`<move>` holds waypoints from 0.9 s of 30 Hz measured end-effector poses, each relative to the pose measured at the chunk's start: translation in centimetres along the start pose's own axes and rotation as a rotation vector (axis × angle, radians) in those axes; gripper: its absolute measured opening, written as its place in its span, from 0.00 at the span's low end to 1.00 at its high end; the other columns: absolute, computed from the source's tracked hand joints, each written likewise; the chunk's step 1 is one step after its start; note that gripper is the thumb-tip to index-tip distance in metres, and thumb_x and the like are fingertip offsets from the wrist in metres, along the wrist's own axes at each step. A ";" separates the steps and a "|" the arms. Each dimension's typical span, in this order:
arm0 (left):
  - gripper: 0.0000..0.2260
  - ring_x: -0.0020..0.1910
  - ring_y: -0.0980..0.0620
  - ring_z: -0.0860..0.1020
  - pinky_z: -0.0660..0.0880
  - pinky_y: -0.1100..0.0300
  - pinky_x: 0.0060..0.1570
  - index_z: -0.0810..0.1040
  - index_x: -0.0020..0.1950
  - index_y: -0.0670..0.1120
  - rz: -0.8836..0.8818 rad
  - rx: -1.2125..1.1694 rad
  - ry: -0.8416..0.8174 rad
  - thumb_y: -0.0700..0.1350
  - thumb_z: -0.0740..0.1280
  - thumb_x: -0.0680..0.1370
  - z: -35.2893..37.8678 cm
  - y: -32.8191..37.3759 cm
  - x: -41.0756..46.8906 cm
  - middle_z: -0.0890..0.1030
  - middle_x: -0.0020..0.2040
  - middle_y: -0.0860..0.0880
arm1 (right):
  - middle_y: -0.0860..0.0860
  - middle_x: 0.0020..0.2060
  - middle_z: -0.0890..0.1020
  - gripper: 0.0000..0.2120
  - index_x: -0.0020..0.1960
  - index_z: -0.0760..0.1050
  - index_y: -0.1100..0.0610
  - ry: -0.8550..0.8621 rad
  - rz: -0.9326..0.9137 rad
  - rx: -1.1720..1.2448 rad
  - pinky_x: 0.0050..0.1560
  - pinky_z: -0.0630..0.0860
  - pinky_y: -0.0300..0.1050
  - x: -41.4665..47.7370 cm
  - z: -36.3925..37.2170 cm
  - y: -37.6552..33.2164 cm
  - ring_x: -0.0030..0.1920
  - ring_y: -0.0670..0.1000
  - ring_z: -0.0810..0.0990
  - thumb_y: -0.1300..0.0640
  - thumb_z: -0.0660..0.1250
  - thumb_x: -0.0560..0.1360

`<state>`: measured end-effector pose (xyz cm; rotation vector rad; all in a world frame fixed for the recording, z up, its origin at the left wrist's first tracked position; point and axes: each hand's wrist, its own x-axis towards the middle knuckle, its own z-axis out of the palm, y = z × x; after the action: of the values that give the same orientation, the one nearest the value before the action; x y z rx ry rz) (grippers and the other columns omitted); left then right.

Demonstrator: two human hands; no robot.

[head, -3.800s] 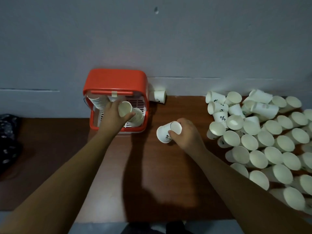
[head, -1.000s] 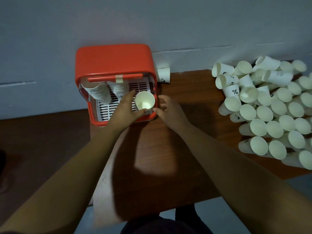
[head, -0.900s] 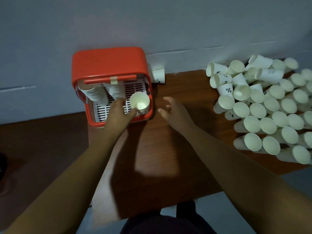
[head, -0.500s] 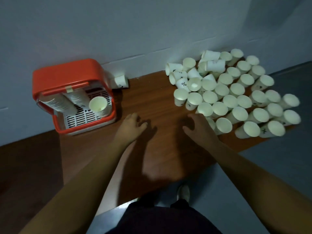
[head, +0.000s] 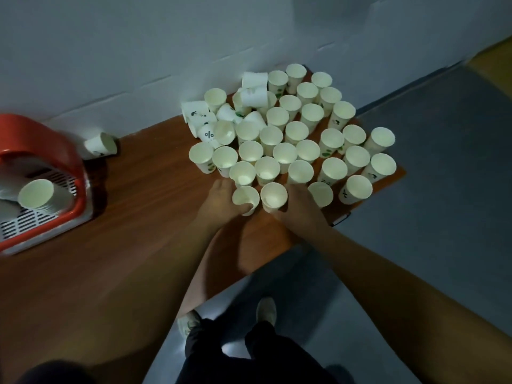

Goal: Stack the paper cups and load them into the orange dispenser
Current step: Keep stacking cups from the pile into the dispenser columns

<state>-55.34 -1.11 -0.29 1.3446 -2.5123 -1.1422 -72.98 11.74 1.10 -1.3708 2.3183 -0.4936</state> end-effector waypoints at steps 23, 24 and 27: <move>0.34 0.62 0.48 0.72 0.70 0.56 0.62 0.70 0.72 0.46 -0.065 0.004 0.105 0.52 0.78 0.70 1.3 -3.6 -2.4 0.70 0.63 0.46 | 0.56 0.61 0.73 0.32 0.67 0.69 0.59 -0.036 -0.252 -0.084 0.54 0.74 0.48 2.1 3.4 -1.6 0.59 0.56 0.72 0.49 0.75 0.68; 0.33 0.62 0.48 0.72 0.70 0.56 0.62 0.71 0.72 0.46 -0.087 -0.003 0.135 0.51 0.78 0.70 0.2 -4.1 -3.2 0.71 0.63 0.46 | 0.56 0.60 0.74 0.32 0.66 0.70 0.60 -0.032 -0.263 -0.075 0.54 0.75 0.49 2.2 3.2 -2.6 0.59 0.57 0.73 0.49 0.76 0.67; 0.32 0.63 0.48 0.72 0.69 0.58 0.60 0.71 0.71 0.46 -0.158 -0.009 0.226 0.51 0.78 0.70 -3.4 -5.8 -5.7 0.71 0.63 0.47 | 0.58 0.57 0.76 0.31 0.64 0.72 0.62 -0.024 -0.313 -0.074 0.56 0.76 0.53 2.7 2.8 -6.4 0.57 0.59 0.74 0.49 0.76 0.66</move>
<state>-46.57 -0.85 -0.04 1.5950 -2.2762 -0.9618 -67.99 6.11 1.42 -1.7772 2.1307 -0.4825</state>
